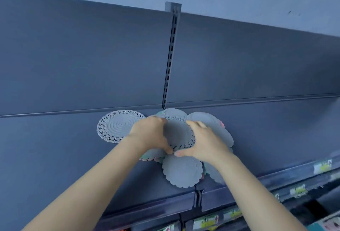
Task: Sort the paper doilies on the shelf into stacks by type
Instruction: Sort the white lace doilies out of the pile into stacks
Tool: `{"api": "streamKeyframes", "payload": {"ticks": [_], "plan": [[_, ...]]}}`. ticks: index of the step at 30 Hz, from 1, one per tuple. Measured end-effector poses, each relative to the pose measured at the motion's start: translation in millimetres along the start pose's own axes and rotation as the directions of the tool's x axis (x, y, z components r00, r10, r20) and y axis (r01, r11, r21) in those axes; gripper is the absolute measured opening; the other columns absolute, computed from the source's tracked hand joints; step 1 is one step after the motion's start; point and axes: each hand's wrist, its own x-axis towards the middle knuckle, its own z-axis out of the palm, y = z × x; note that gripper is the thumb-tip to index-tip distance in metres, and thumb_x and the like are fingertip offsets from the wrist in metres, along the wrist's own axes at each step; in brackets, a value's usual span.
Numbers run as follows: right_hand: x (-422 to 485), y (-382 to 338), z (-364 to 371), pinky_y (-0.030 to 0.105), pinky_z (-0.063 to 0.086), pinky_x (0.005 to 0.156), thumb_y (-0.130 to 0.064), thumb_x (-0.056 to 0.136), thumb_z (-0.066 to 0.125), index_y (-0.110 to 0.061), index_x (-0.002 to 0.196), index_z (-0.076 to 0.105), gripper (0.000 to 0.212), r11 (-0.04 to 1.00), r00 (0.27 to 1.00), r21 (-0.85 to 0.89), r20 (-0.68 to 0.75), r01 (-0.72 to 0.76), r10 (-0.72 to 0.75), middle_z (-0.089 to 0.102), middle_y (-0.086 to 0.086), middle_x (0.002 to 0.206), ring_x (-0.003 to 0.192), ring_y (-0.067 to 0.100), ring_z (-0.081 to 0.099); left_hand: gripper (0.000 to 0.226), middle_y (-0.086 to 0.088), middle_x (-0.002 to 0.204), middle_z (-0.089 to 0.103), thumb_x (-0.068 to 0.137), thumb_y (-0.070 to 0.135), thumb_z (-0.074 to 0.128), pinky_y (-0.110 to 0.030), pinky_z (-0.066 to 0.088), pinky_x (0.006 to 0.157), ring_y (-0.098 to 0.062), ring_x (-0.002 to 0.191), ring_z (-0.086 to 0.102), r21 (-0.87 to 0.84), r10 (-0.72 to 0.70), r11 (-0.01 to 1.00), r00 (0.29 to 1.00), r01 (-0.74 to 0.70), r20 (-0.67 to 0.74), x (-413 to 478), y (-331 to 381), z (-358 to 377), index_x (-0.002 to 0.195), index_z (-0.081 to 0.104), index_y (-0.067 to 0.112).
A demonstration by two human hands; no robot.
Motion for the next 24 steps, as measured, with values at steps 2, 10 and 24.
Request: {"api": "streamKeyframes", "payload": {"ticks": [2,10,24], "plan": [[28.0,8.3,-5.6,0.039,0.023,0.114,-0.069,0.049,0.079,-0.023,0.152,0.008,0.133,0.997,0.994,-0.073,0.104,-0.007,0.015,0.014,-0.005,0.158,0.145,0.017,0.014,0.077,0.008,0.102,0.063,0.044,0.060,0.083,-0.028,0.050,0.074,-0.015,0.091,0.056,-0.014,-0.028,0.999,0.998,0.029,0.048,15.9,-0.6,-4.2,0.110,0.062,0.026],[77.9,27.6,-6.0,0.047,-0.008,0.116,-0.092,0.031,0.060,-0.015,0.152,0.006,0.153,0.944,0.980,-0.304,0.183,0.129,-0.076,0.021,0.000,0.152,0.142,0.022,0.008,0.079,0.003,0.103,0.059,0.033,0.055,0.089,-0.029,0.051,0.083,-0.015,0.096,0.055,-0.039,-0.120,0.992,0.991,0.123,0.065,44.4,3.3,-6.4,0.103,0.070,0.022],[63.2,53.0,-11.5,0.024,0.027,0.105,-0.058,0.063,0.077,-0.028,0.150,0.004,0.117,0.857,0.865,0.118,-0.063,0.502,-0.498,0.015,-0.001,0.152,0.137,0.018,0.025,0.078,0.009,0.134,0.044,0.054,0.012,0.091,-0.016,0.043,0.076,-0.004,0.094,0.052,-0.618,-0.572,0.741,0.728,0.261,-0.378,10.7,46.3,9.7,0.123,0.056,0.026]]}}
